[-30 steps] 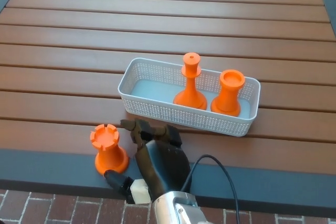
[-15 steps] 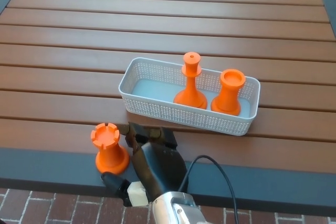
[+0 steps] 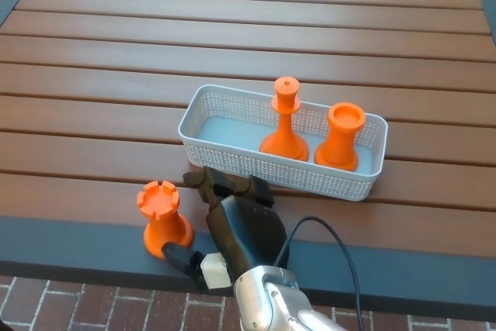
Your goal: Using the right hand to place 3 different shape and weight chess pieces into a small container
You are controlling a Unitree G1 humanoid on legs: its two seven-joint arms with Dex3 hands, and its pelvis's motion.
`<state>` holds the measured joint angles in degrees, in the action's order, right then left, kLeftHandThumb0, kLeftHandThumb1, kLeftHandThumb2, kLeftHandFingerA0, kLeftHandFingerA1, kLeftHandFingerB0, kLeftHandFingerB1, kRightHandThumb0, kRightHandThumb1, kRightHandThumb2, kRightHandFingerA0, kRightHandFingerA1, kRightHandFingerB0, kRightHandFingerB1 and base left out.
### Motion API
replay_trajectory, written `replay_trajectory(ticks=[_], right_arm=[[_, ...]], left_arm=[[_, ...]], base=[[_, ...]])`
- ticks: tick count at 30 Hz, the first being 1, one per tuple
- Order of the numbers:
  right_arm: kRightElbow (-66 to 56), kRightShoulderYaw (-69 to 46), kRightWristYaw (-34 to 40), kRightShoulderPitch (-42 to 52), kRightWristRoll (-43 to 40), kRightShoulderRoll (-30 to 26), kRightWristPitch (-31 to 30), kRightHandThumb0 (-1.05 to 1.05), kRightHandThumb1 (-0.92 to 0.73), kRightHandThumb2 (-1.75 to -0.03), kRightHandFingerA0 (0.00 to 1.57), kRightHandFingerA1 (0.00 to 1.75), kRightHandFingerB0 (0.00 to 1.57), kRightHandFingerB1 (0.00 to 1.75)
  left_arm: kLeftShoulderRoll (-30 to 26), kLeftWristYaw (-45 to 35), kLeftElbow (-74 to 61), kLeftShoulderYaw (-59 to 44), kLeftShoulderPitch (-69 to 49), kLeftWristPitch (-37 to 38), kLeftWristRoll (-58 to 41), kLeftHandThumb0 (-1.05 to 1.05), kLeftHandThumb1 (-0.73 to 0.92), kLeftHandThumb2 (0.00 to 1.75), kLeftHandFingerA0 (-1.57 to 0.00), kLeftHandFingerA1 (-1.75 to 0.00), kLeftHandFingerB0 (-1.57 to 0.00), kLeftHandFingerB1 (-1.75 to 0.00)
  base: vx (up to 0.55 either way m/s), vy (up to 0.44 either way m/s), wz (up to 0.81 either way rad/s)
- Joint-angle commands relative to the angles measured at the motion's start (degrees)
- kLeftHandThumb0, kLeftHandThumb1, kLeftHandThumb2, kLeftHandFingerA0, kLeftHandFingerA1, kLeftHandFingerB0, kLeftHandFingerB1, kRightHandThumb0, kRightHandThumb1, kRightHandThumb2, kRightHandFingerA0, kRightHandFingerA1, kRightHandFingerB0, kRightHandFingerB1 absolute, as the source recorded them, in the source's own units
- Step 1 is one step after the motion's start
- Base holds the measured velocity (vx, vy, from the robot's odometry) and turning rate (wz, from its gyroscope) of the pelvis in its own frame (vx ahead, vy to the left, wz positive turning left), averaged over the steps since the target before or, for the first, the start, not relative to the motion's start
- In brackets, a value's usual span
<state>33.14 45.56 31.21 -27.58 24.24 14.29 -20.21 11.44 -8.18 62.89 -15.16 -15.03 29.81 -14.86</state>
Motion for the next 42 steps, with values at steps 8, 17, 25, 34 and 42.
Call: replay_trajectory(ticks=[8,17,25,34,42], right_arm=[[5.0,-7.8,-6.5,-23.8,-1.9,28.4,-4.7,-0.87,-0.64,-0.79,0.48,1.35,0.0,0.84],[2.2,-7.7,-10.3,-23.5,-2.8,29.5,-4.9,-0.85,-0.42,-0.99,0.98,1.25,0.11,0.71],[0.5,-4.1,-14.0,-20.5,-3.3,28.0,1.7,-0.88,-0.55,-0.76,0.92,1.41,0.06,0.99],[-10.9,0.8,-22.7,-17.6,-4.6,22.9,1.7,-0.99,-0.57,-0.68,0.38,1.45,0.0,0.95],[-13.6,-0.7,-24.2,-18.1,-5.7,22.1,2.2,-1.02,-0.67,-0.6,0.33,1.48,0.0,1.03]], left_arm=[[2.7,-0.1,2.2,1.9,0.1,3.1,2.6,-0.11,0.52,1.15,-1.03,-1.56,-1.03,-1.27],[3.4,-1.8,2.0,1.8,-0.3,3.2,1.9,-0.1,0.53,1.12,-0.94,-1.67,-0.93,-1.39],[2.8,-4.1,3.2,1.5,0.3,3.6,1.5,-0.15,0.54,1.04,-0.97,-1.6,-0.97,-1.29],[2.7,-3.5,2.7,0.9,1.0,1.0,0.6,-0.07,0.59,1.07,-1.02,-1.57,-0.97,-1.3],[2.9,-5.3,3.7,0.2,1.3,0.8,-0.2,-0.07,0.54,1.12,-1.08,-1.52,-0.99,-1.27]], base=[[0.0,0.0,0.0],[0.0,0.0,0.0],[0.0,0.0,0.0],[0.0,0.0,0.0],[0.0,0.0,0.01]])
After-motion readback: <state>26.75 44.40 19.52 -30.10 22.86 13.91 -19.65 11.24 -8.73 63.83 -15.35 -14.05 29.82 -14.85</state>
